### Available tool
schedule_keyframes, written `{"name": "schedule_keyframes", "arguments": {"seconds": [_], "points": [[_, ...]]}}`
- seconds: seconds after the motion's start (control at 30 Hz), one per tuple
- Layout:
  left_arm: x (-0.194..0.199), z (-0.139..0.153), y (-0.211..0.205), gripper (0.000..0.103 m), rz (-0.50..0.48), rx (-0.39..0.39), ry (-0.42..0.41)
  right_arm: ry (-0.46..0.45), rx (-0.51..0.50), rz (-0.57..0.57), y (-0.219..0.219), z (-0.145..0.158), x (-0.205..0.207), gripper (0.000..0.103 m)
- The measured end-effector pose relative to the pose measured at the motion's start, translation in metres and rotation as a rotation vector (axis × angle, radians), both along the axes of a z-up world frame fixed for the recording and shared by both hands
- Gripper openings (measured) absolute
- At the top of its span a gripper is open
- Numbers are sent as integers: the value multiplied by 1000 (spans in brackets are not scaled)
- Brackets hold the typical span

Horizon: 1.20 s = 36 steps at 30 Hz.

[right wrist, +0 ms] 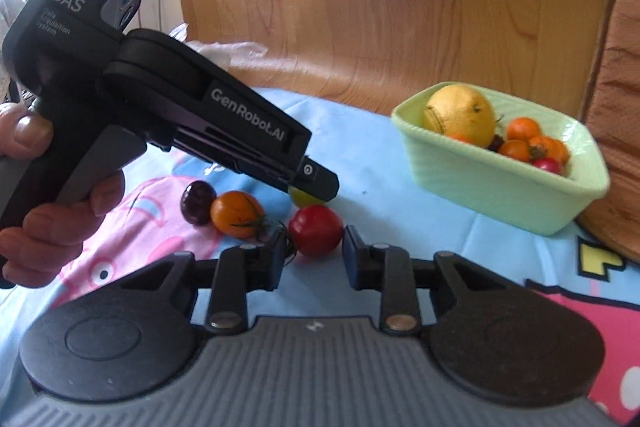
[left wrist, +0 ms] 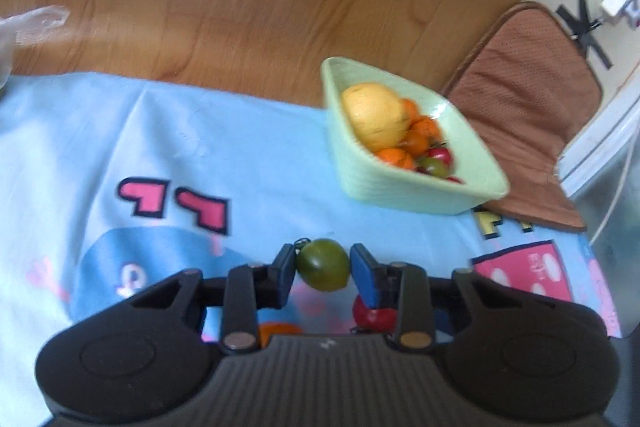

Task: Organize fruits
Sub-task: 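Grasp a green tomato with the left tool while the right tool grasps a red tomato, then carry the green and red tomatoes into the bowl and open both tools, then grasp the dark red cherry with the left tool while the right tool grasps an orange tomato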

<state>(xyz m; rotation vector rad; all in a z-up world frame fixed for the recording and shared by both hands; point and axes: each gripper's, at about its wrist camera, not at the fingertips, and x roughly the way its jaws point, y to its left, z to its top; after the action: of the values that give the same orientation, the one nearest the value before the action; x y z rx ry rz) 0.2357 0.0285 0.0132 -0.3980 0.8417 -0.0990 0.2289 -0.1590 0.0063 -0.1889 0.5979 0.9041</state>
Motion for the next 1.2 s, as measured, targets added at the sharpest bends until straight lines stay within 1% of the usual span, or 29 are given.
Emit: {"name": "schedule_keyframes", "arguments": {"seconds": [0.07, 0.13, 0.17, 0.27, 0.37, 0.43, 0.47, 0.53, 0.57, 0.6, 0.63, 0.7, 0.8, 0.9, 0.97, 1.03, 1.13, 1.2], "points": [[4, 17, -11, 31, -17, 6, -61, -35, 46, -37, -11, 10, 3, 33], [15, 33, -22, 31, -33, 7, -107, -77, 79, -94, -22, 17, 14, 33], [25, 39, -29, 31, -42, 7, -117, -91, 87, -127, -27, 19, 22, 33], [57, 47, -49, 31, -52, 36, -128, -81, 113, -203, -39, 21, 55, 33], [90, 42, -66, 31, -55, 45, -115, -98, 91, -263, -44, 14, 80, 34], [106, 32, -77, 31, -49, 76, -96, -70, 125, -303, -53, 2, 88, 36], [111, 27, -81, 32, -47, 94, -85, -58, 118, -305, -55, -1, 90, 37], [114, 22, -85, 33, -47, 103, -78, -106, 109, -309, -58, 4, 84, 38], [111, 22, -83, 33, -47, 86, -85, -128, 121, -323, -60, 7, 82, 42], [105, 25, -80, 34, -39, 64, -97, -133, 138, -329, -63, 9, 81, 44], [97, 30, -74, 34, -31, 45, -111, -127, 157, -332, -66, 11, 79, 44], [74, 43, -59, 35, -15, 23, -149, -95, 189, -323, -73, 14, 77, 44], [17, 59, -25, 35, 41, 35, -217, -31, 266, -223, -77, 26, 62, 44], [-43, 56, 13, 36, 127, 53, -227, 20, 281, -59, -64, 32, 39, 44], [-77, 45, 32, 38, 179, 58, -217, 27, 237, 48, -44, 31, 19, 44], [-103, 33, 47, 40, 202, 28, -215, 3, 162, 126, -22, 26, -3, 44], [-118, 20, 53, 44, 192, -28, -210, -33, 52, 212, 6, 15, -22, 45], [-117, 14, 51, 49, 180, -45, -201, -38, -2, 244, 19, 9, -33, 47]]}}
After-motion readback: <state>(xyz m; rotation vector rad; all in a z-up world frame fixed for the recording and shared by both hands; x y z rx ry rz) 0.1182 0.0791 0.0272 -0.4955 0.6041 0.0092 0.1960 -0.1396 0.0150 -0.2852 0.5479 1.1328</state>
